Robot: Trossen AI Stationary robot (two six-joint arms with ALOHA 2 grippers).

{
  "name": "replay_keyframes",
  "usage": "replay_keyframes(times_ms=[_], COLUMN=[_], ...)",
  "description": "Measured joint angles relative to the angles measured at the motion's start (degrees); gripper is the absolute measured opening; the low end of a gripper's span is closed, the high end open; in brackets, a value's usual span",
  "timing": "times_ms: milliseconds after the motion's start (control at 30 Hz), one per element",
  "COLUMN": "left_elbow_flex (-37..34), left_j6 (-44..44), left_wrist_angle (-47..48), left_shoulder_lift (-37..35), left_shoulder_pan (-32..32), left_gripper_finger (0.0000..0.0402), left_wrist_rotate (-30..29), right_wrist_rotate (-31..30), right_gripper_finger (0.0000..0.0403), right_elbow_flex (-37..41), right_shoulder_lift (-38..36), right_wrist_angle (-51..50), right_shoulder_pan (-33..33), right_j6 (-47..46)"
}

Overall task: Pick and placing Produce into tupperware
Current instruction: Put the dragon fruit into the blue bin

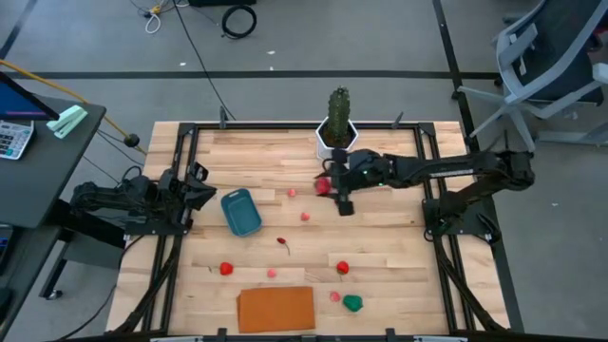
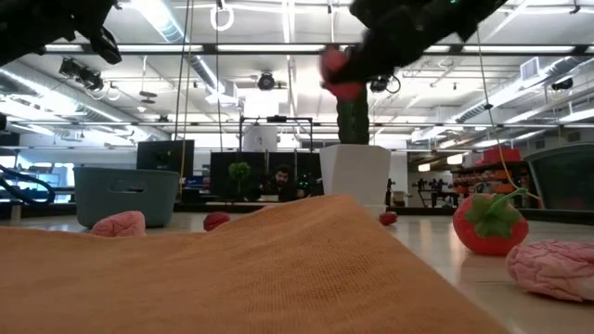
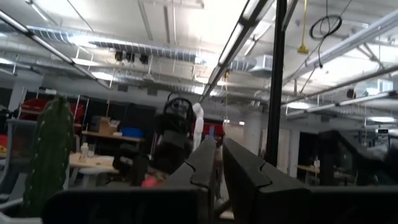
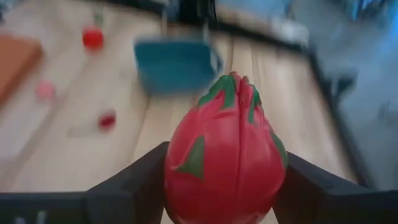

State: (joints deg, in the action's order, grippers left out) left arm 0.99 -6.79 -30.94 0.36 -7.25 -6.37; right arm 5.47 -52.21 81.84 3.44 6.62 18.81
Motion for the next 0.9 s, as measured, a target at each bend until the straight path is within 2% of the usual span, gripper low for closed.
replay_keyframes(times_ms=[100,167,400,533,667,900], left_elbow_flex=[0.0,0.0,0.0,0.0,0.0,0.0], left_j6=[0.07,0.12,4.65,4.46,4.48,4.44], left_wrist_angle=[-1.77,-2.19,-4.28,-5.12,-5.01,-5.63], left_shoulder_lift=[0.0,-0.02,0.0,0.0,0.0,0.0], left_shoulder_pan=[0.02,0.02,0.02,0.02,0.02,0.02], left_gripper_finger=[0.0029,0.0028,0.0034,0.0036,0.0032,0.0026], left_wrist_rotate=[0.0,0.0,0.0,-0.01,-0.02,-0.04], right_wrist_rotate=[3.69,4.04,4.04,4.21,5.51,6.97], right_gripper_finger=[0.024,0.024,0.0236,0.0236,0.0236,0.0237], right_elbow_flex=[-0.47,-3.26,-24.15,-34.7,-40.81,-46.61], right_shoulder_lift=[6.3,11.37,30.53,38.78,44.37,50.89], right_wrist_angle=[12.22,15.59,15.63,9.7,9.25,9.09], right_shoulder_pan=[-0.06,-0.03,-0.59,-1.01,-2.01,-4.51], right_j6=[1.15,0.89,-1.87,-7.85,-8.31,-8.27])
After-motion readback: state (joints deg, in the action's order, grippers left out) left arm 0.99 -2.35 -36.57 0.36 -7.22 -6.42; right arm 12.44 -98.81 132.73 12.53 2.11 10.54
